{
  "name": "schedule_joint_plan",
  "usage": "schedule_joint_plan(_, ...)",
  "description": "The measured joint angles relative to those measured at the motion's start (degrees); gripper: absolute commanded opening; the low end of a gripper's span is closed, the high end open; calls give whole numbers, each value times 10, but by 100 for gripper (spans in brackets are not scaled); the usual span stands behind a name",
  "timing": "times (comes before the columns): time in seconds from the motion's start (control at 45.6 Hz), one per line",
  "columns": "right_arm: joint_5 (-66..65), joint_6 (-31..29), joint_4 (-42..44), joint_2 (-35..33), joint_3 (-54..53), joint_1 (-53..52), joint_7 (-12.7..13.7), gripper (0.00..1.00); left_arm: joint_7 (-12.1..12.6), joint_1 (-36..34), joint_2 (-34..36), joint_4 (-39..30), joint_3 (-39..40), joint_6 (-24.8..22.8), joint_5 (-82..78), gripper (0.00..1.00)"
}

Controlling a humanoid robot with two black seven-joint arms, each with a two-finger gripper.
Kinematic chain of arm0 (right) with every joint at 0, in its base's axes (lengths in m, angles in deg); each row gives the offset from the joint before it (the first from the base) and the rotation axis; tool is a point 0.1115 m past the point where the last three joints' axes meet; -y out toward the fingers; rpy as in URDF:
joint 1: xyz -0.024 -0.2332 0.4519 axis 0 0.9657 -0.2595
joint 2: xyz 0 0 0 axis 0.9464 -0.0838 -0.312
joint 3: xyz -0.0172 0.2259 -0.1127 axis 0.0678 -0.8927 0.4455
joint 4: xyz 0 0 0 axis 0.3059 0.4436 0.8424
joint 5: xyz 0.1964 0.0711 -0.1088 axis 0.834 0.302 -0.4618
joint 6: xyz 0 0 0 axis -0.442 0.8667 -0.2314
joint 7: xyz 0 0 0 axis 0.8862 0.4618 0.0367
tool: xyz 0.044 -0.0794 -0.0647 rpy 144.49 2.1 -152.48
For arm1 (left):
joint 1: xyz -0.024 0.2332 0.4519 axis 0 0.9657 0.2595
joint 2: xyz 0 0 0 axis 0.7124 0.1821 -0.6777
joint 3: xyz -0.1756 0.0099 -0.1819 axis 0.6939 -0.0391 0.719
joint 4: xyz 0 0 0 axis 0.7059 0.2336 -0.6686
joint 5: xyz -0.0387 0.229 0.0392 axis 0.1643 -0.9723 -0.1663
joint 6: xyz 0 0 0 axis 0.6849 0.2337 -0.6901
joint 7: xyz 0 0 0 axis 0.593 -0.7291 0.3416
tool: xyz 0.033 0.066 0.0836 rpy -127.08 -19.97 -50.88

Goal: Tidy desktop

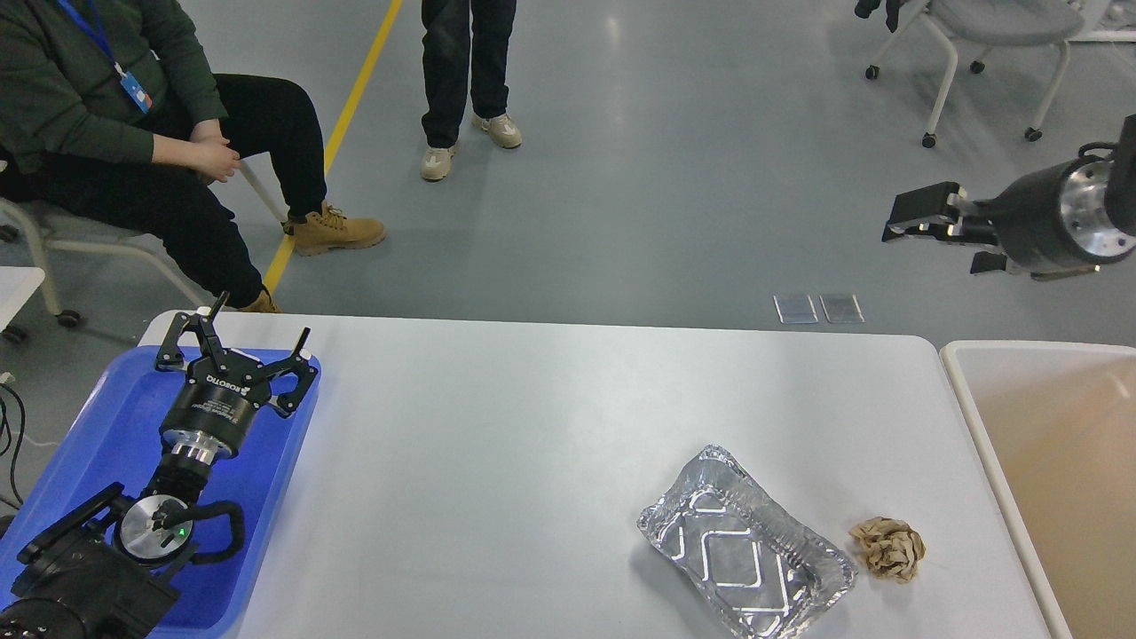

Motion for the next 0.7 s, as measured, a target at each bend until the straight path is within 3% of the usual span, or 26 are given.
schedule_joint_plan(0.438, -14, -60, -62, 90, -44, -36, 5, 100, 0, 0, 0, 0, 0, 0, 0, 99)
schedule_joint_plan(0.701, -14, -119, -70, 147, -53, -60, 33, 100, 0, 0, 0, 0, 1, 0, 0, 99)
